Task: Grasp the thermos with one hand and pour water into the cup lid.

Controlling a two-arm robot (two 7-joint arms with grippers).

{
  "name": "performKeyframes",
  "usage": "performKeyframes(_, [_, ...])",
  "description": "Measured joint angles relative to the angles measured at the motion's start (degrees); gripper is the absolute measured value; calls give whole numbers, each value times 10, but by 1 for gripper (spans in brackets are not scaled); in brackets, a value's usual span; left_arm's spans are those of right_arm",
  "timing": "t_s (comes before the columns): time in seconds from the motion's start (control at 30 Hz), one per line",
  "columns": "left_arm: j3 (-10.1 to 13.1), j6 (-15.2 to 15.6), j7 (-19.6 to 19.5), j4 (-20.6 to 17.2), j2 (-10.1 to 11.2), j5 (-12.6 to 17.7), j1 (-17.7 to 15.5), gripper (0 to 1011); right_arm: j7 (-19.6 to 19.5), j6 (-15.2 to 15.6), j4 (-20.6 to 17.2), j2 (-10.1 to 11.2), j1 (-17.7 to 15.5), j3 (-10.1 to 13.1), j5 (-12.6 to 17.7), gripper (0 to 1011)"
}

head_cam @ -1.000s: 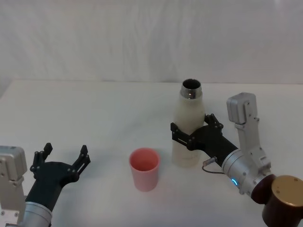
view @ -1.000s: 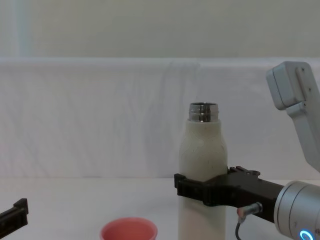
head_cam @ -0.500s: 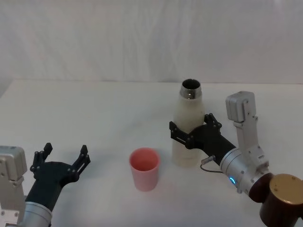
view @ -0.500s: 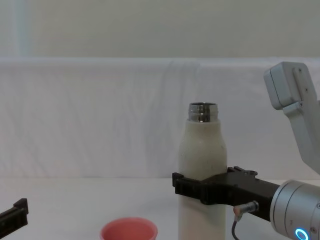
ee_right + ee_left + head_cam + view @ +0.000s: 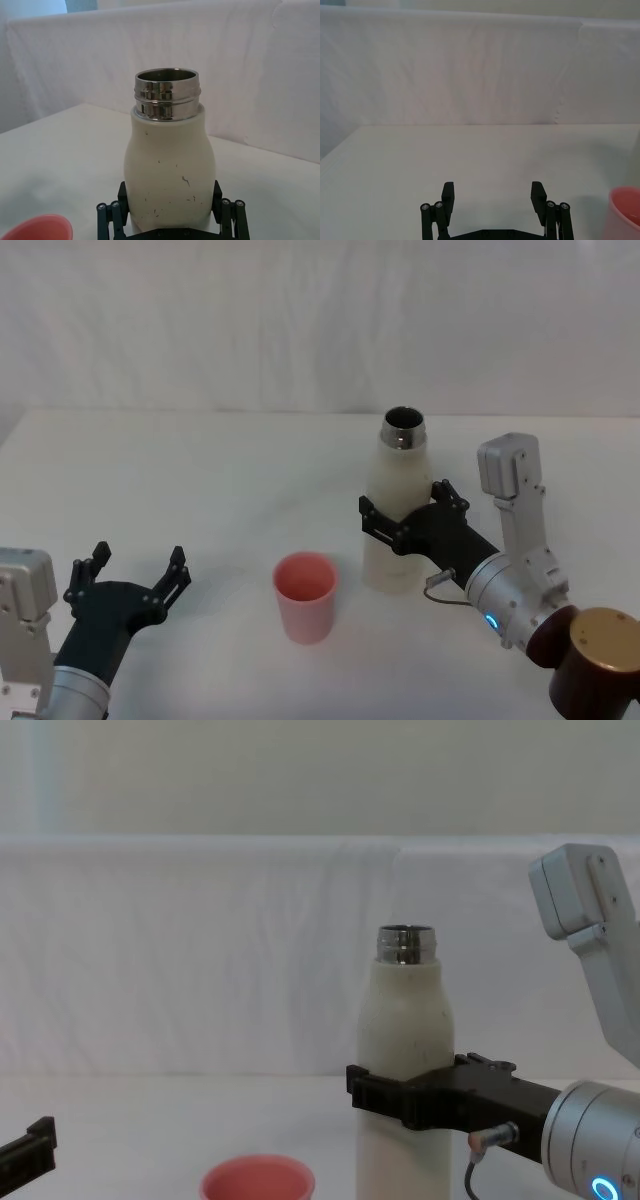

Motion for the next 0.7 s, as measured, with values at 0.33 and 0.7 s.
performKeyframes(0.33, [0, 0, 0, 0, 0, 0, 0, 1001, 0, 0, -1, 0, 0, 0, 0, 958])
performKeyframes(0.7, [0, 0, 0, 0, 0, 0, 0, 1001, -3, -15, -20, 13, -10, 1, -13, 957])
